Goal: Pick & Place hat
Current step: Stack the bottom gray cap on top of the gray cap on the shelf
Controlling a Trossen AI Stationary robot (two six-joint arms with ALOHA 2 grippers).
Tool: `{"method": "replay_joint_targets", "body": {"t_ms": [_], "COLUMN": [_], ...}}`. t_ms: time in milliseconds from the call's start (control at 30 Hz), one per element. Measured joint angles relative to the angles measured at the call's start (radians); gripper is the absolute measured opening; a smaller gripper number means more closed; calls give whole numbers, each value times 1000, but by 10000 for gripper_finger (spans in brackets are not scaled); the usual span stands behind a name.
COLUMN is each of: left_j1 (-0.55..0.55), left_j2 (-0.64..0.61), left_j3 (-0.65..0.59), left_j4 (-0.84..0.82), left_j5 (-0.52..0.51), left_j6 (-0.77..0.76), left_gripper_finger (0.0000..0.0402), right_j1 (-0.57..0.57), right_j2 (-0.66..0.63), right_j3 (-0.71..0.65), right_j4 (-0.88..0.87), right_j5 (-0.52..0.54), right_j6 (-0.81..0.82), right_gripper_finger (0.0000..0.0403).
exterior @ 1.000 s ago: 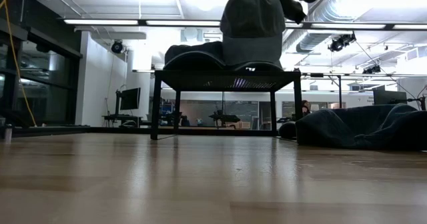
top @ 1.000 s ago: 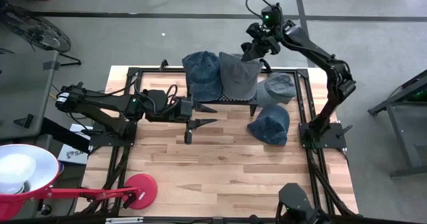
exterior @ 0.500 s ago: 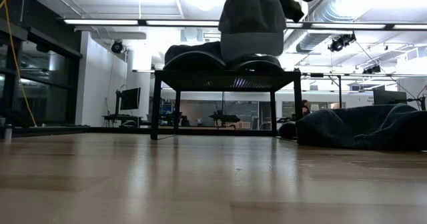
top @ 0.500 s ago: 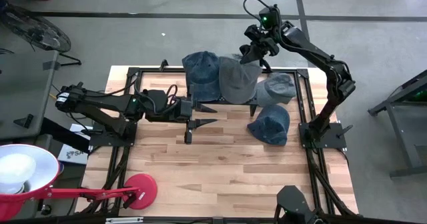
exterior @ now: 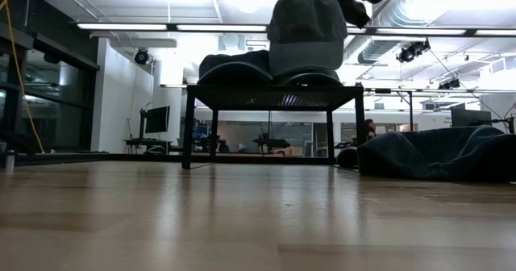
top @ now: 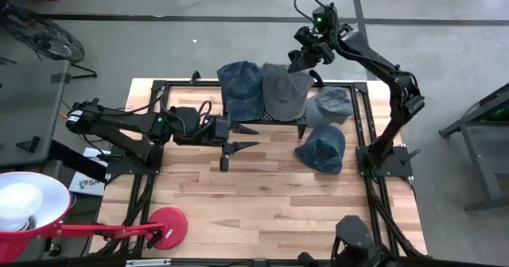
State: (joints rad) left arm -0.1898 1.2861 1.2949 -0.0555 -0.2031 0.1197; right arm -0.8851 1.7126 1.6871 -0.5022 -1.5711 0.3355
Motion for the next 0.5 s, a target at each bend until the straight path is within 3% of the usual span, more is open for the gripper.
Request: {"method": "replay_joint_targets", "body": {"t_ms": [500], "left_j1": [0], "left_j2": [0], "left_j3": [0], "left_j4": [0], "left_j5": [2], "left_j6": [3], "left_gripper_finger": [117], "right_j1": [-22], "right_j2": [0], "right_j3": [0], "right_j4": [-1], "right_j5": [0], "right_j6": [-2], "right_gripper_finger": [23]}}
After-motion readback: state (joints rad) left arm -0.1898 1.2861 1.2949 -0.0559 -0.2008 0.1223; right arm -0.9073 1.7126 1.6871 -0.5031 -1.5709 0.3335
